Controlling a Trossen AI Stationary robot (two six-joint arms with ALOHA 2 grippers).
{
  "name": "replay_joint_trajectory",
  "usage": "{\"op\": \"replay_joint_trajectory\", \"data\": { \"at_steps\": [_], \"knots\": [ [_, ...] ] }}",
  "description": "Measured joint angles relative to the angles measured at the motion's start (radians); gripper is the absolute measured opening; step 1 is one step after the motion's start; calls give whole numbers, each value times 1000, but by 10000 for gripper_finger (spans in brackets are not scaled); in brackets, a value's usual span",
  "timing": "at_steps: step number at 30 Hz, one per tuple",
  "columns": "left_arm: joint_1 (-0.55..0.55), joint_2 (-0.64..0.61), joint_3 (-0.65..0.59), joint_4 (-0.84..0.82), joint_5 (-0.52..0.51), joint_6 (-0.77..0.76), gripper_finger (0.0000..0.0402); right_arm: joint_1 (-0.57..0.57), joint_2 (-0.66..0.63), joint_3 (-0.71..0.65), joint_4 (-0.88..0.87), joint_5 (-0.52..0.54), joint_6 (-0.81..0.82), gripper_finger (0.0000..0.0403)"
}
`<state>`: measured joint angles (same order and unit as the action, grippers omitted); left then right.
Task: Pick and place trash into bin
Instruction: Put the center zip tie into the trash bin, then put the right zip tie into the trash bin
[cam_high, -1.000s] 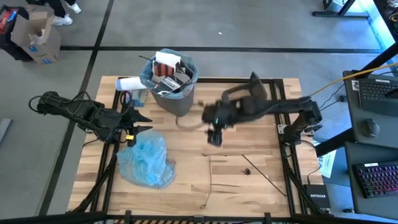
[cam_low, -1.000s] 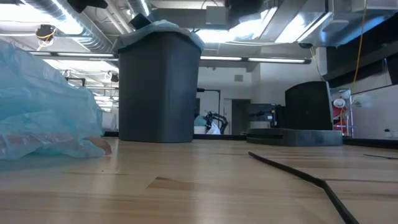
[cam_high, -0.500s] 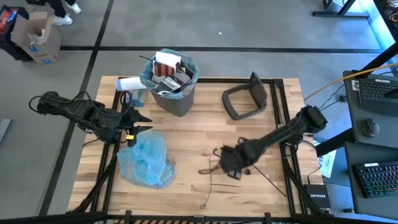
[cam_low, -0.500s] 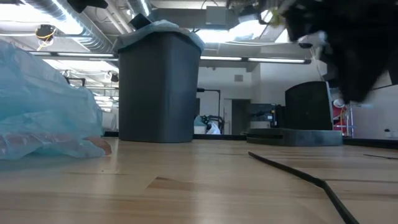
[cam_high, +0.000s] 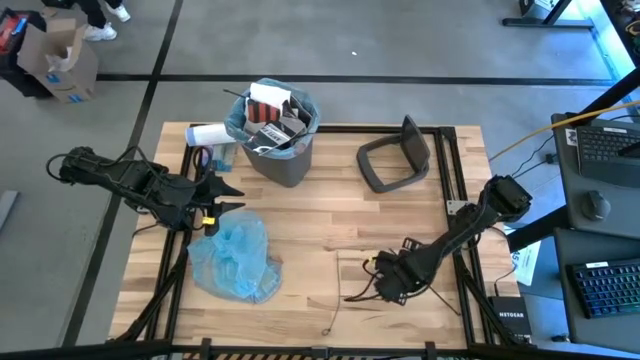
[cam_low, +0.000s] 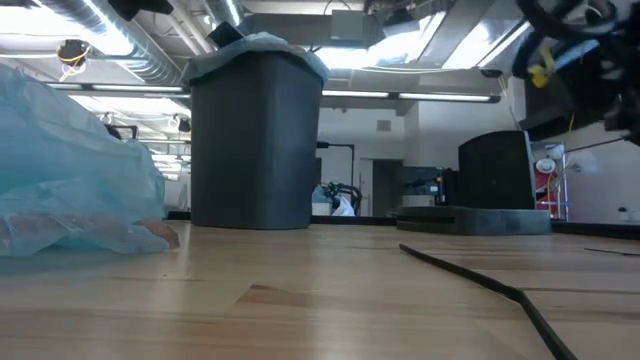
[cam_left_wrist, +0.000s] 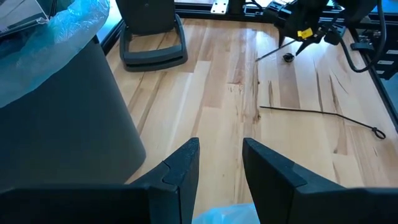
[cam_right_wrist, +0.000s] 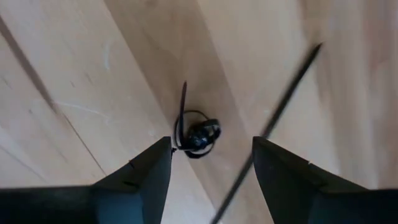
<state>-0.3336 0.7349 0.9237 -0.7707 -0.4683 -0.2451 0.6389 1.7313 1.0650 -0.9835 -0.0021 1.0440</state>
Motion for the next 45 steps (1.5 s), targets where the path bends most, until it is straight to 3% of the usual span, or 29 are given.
{"op": "replay_joint_trajectory", "data": {
  "at_steps": [9,12,19,26,31,37,45],
  "knots": [
    [0,0,0,-5,0,11,117,9,-6,-127,210,-39,59,201],
    [0,0,0,-4,0,11,117,9,-6,-129,217,-43,54,161],
    [0,0,0,-4,0,15,117,6,-2,-102,203,-74,36,18],
    [0,0,0,-2,0,16,117,-58,-9,25,211,-44,-52,7],
    [0,1,0,-2,0,12,117,-167,-19,169,260,48,-252,3],
    [0,1,0,6,0,-1,117,-335,-19,378,363,145,-609,0],
    [0,1,0,30,0,-2,117,-536,-20,559,664,153,-1039,0]
  ]
}}
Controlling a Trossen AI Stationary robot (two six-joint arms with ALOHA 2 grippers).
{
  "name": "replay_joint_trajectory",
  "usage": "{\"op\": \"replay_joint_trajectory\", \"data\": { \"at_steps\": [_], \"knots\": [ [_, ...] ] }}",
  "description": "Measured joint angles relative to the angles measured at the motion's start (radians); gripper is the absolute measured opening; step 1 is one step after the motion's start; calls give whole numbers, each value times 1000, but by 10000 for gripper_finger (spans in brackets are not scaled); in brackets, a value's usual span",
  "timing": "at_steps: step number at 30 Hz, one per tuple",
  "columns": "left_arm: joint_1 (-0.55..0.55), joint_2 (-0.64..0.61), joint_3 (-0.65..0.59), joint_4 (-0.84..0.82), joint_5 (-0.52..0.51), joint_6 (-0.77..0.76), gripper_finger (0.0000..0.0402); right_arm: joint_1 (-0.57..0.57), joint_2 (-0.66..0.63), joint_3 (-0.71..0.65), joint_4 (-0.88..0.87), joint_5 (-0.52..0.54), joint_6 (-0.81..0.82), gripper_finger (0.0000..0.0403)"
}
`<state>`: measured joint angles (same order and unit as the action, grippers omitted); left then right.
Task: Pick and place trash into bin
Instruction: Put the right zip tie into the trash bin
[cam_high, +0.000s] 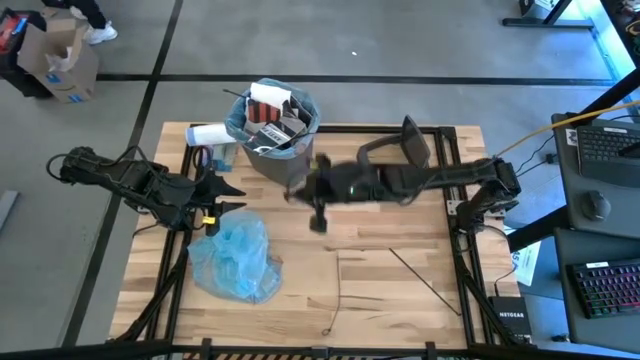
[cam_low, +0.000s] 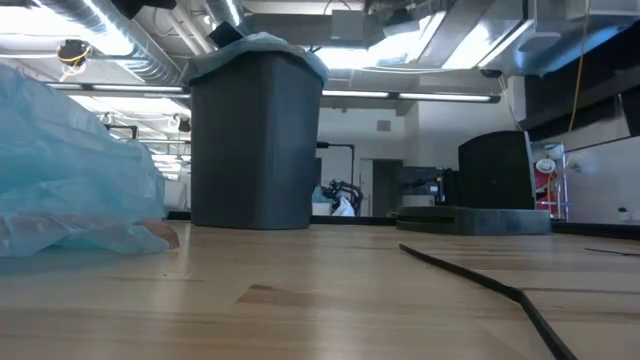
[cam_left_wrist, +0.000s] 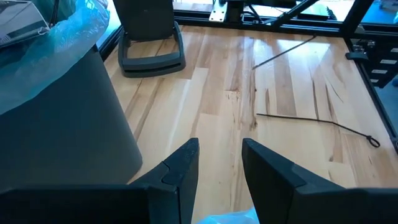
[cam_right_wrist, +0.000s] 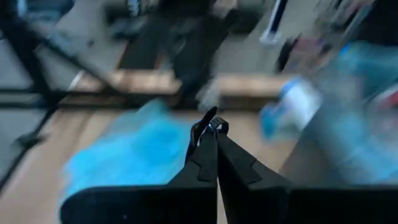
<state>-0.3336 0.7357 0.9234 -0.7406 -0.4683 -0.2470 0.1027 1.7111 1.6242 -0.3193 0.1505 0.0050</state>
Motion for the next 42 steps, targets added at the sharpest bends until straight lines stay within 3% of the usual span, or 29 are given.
{"op": "replay_joint_trajectory", "data": {
  "at_steps": [5,13,16,24,29,38,42],
  "knots": [
    [0,0,0,1,0,0,117,-125,0,19,178,-3,-142,0],
    [0,0,0,9,-10,-7,117,-305,25,19,352,-4,-120,9],
    [0,0,0,34,-10,-5,117,-350,33,19,339,-19,-66,48],
    [0,13,0,42,-11,-7,117,-353,25,18,274,-31,-36,217],
    [1,33,0,46,-12,-3,117,-352,18,18,206,0,-2,274],
    [0,61,0,51,-12,-13,117,-352,19,18,86,-42,6,276],
    [0,54,2,184,-11,29,117,-351,19,18,90,-82,-60,271]
  ]
}}
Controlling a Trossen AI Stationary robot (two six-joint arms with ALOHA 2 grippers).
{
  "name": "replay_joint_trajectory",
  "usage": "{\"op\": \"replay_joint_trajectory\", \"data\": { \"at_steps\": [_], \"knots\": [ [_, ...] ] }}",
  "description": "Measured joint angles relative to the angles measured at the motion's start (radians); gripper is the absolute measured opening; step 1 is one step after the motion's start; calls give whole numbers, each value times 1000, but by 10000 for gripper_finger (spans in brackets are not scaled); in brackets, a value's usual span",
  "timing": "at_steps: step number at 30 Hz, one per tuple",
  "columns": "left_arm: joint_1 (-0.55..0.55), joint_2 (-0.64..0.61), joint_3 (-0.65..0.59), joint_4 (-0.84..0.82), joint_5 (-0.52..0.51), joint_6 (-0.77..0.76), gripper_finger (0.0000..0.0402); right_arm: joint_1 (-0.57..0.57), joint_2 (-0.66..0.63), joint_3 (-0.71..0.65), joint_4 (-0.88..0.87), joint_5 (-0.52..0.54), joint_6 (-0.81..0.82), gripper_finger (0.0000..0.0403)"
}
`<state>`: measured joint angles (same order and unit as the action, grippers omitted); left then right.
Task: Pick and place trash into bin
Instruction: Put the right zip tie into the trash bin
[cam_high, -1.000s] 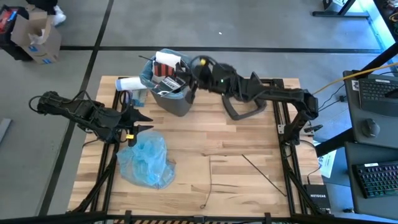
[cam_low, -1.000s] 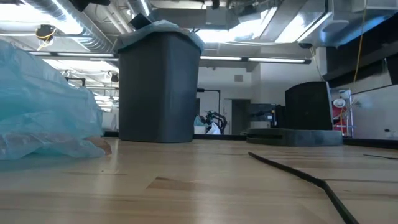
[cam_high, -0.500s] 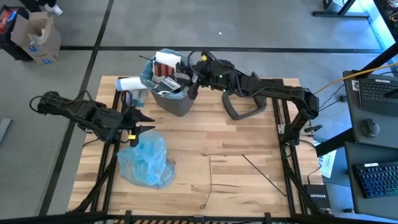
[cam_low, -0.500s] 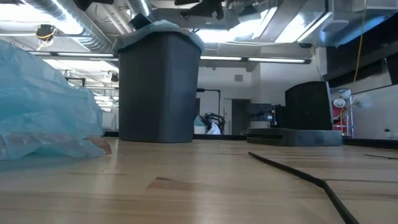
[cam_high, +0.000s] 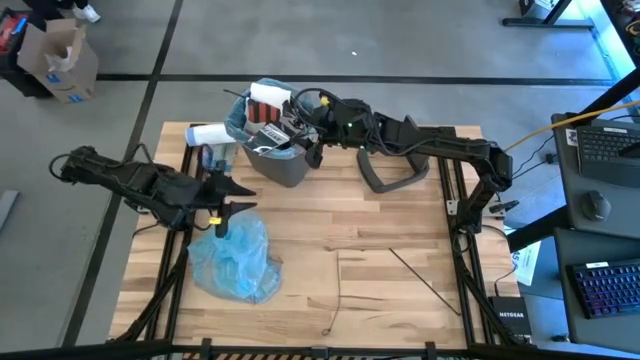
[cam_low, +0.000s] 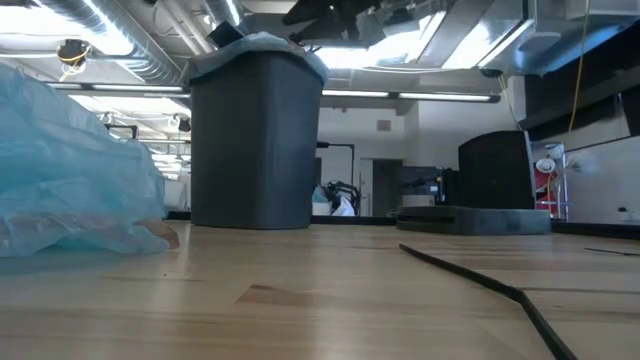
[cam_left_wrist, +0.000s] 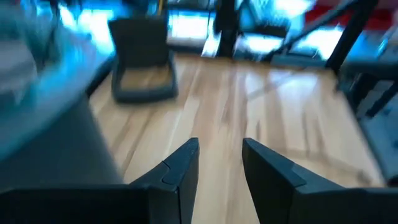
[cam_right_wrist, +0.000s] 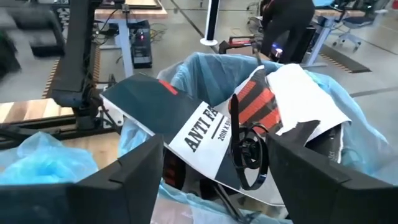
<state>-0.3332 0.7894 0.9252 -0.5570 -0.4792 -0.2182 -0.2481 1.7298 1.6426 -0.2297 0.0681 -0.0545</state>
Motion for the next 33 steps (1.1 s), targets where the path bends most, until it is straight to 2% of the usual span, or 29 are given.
{"op": "replay_joint_trajectory", "data": {
  "at_steps": [2,5,10,14,18,21,27,31,33],
  "knots": [
    [3,0,9,90,-19,66,117,0,0,0,-1,-1,-3,269],
    [27,0,28,250,-100,175,117,0,0,0,1,-1,-7,268],
    [148,26,76,419,-122,319,117,12,0,0,3,0,-42,268],
    [281,86,133,416,-91,333,117,32,0,0,31,6,-100,268],
    [403,168,174,412,72,298,117,55,0,0,86,31,-177,268],
    [465,234,188,407,156,279,117,68,0,0,109,48,-211,268],
    [568,311,193,411,156,286,117,67,0,0,116,56,-220,268],
    [624,312,192,402,89,280,117,73,0,0,116,56,-223,268],
    [644,304,193,391,88,270,117,73,0,0,116,56,-231,268]
  ]
}}
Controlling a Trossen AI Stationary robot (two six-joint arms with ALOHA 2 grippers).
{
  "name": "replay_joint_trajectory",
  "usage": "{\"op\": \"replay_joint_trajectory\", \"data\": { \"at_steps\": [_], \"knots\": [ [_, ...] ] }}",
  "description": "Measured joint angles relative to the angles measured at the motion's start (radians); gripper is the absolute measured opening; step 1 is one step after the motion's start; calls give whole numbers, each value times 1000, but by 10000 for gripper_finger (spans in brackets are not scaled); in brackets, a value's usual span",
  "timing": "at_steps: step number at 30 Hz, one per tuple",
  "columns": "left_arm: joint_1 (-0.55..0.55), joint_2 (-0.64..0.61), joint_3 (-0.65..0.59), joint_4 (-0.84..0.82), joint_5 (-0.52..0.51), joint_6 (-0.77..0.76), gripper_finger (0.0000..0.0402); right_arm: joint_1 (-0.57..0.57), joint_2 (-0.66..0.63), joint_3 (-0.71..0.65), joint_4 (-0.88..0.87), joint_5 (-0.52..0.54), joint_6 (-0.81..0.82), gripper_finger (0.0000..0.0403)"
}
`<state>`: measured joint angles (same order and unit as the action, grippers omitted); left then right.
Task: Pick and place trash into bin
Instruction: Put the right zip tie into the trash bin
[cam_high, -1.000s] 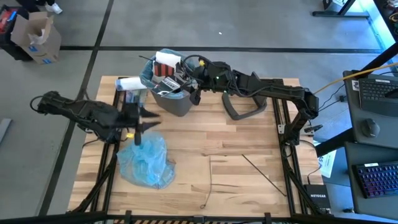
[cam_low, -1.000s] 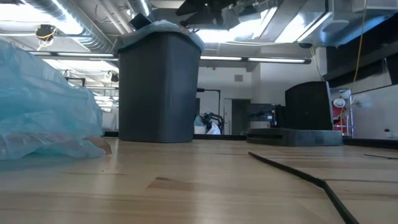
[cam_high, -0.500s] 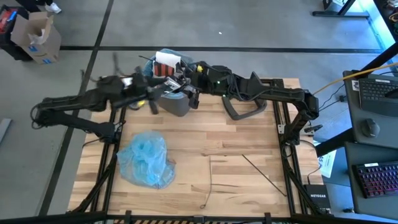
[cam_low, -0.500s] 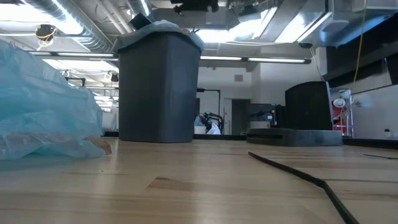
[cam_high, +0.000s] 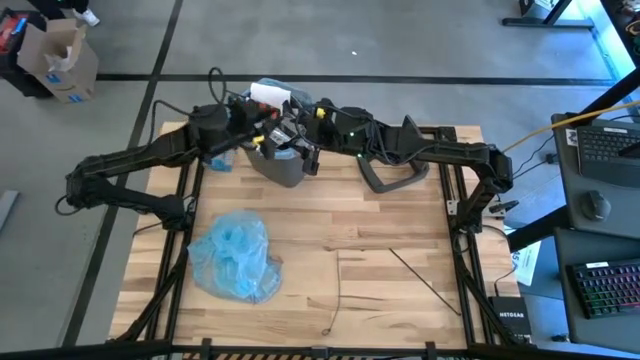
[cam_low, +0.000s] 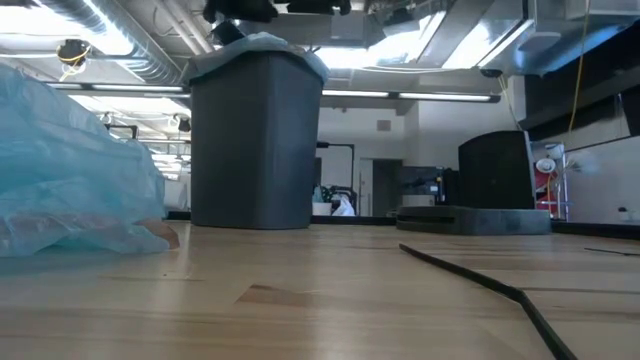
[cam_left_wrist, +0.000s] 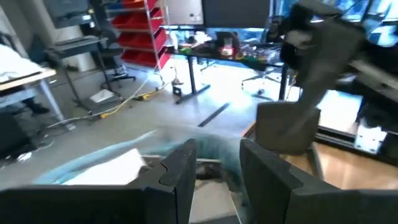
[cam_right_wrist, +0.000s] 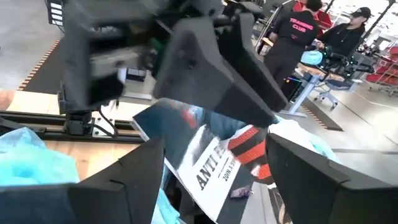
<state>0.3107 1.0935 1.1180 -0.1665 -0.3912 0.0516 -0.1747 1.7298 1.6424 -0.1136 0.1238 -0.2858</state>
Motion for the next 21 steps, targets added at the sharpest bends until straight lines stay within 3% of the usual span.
{"op": "replay_joint_trajectory", "data": {
  "at_steps": [6,12,17,21],
  "knots": [
    [-12,-55,-1,-123,16,-21,117,3,-2,0,-26,0,10,268],
    [-67,-179,-1,-266,150,-39,117,65,-79,0,-113,0,78,268],
    [-119,-270,-1,-473,167,-83,117,161,-189,0,-375,-2,254,268],
    [-157,-310,-1,-589,163,-127,117,247,-240,2,-712,-16,486,268]
  ]
}}
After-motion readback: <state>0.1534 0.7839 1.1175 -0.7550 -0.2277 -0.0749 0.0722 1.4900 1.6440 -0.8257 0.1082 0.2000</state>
